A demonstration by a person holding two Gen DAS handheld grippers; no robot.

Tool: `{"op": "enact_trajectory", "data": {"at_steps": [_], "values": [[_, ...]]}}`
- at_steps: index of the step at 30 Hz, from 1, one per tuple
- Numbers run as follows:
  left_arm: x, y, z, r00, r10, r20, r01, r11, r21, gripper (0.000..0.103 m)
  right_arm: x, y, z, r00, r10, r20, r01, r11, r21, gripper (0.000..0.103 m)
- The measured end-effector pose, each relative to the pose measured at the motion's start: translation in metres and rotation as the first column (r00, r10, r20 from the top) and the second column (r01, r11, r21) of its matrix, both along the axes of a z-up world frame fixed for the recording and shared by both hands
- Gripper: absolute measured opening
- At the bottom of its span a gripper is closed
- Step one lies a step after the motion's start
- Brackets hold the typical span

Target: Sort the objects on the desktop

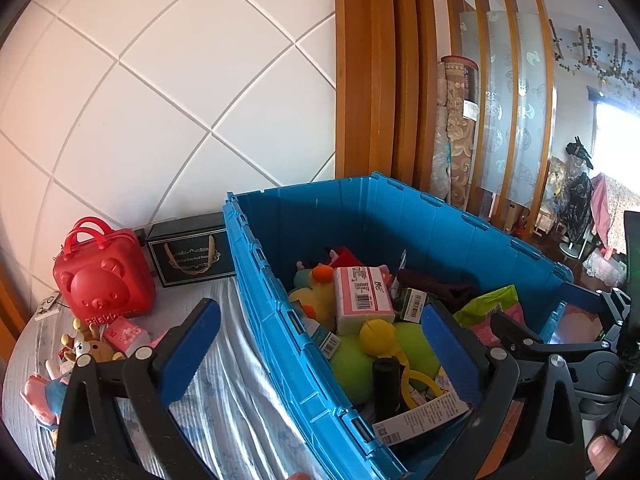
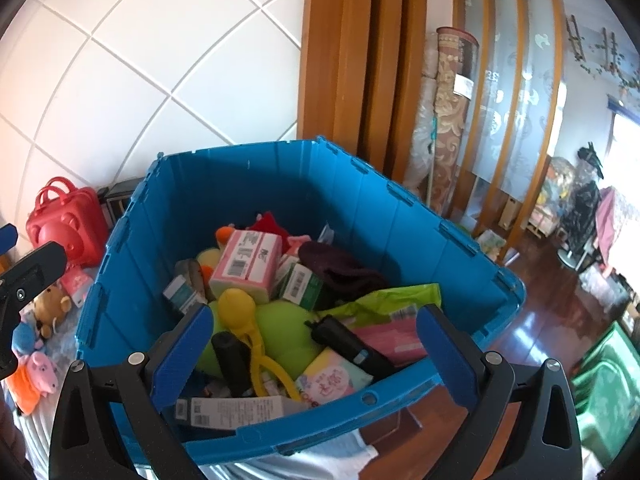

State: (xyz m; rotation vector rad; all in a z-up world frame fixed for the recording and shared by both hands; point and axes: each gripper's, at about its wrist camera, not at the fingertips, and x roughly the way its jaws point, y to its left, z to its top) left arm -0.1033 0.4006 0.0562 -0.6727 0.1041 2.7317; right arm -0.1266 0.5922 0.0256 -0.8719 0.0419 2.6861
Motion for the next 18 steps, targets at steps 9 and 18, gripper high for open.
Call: {"op": "enact_trajectory", "data": {"at_steps": [9, 18], "values": [[0.0031, 0.0022, 0.0001, 1.0, -0.01, -0.001, 0.01, 1.0, -0.004, 0.102, 0.0015, 0.0001, -0.0007, 1.0, 0.0, 0.001, 0.0, 1.0, 0.0, 0.103], [0.0043, 0.0047, -0.0007, 1.0, -0.002, -0.004, 0.002, 1.0, -0.026, 0.102, 0.0036, 0.0033, -0.0028, 1.0, -0.007, 0.007, 0.007, 1.0, -0.007, 0.103]]}}
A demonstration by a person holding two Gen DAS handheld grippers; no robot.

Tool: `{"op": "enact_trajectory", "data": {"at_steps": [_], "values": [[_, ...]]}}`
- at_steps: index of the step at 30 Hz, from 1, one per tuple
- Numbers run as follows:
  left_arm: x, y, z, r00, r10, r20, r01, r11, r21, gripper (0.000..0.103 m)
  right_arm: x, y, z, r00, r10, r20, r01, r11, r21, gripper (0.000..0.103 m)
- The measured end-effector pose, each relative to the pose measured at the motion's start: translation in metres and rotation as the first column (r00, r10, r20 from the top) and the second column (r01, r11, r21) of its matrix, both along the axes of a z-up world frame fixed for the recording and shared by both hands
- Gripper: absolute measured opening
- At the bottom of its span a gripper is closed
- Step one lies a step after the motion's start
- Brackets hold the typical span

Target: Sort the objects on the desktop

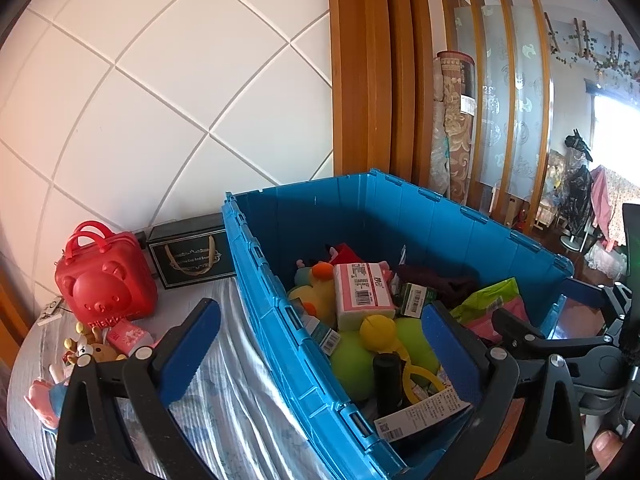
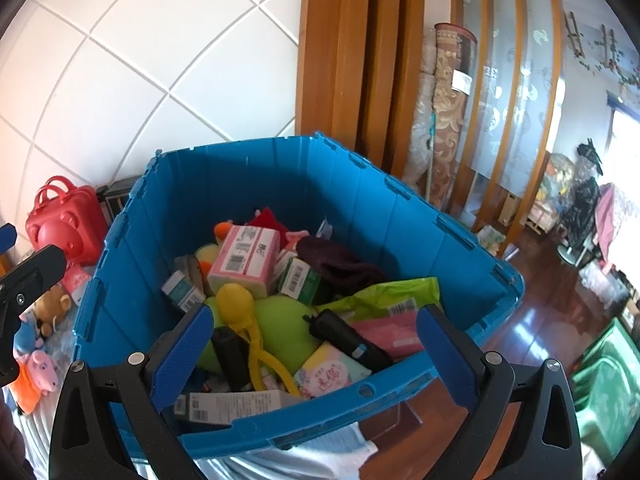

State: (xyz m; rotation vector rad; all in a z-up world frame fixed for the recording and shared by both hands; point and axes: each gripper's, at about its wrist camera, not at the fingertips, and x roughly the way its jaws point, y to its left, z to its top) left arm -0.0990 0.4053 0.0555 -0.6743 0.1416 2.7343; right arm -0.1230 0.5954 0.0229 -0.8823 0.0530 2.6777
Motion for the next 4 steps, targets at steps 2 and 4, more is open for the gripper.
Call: {"op": "enact_trajectory", "data": {"at_steps": [2, 4], "values": [[0.0009, 0.0001, 0.0005, 1.0, -0.002, -0.005, 0.002, 1.0, -0.001, 0.102, 0.0002, 0.0, 0.0, 1.0, 0.0, 0.0, 0.0, 1.0, -0.002, 0.103], [0.0014, -0.0003, 0.0007, 1.0, -0.003, -0.006, 0.003, 1.0, -0.001, 0.102, -0.0001, -0.0001, 0.0, 1.0, 0.0, 0.0, 0.0, 1.0, -0.002, 0.103]]}}
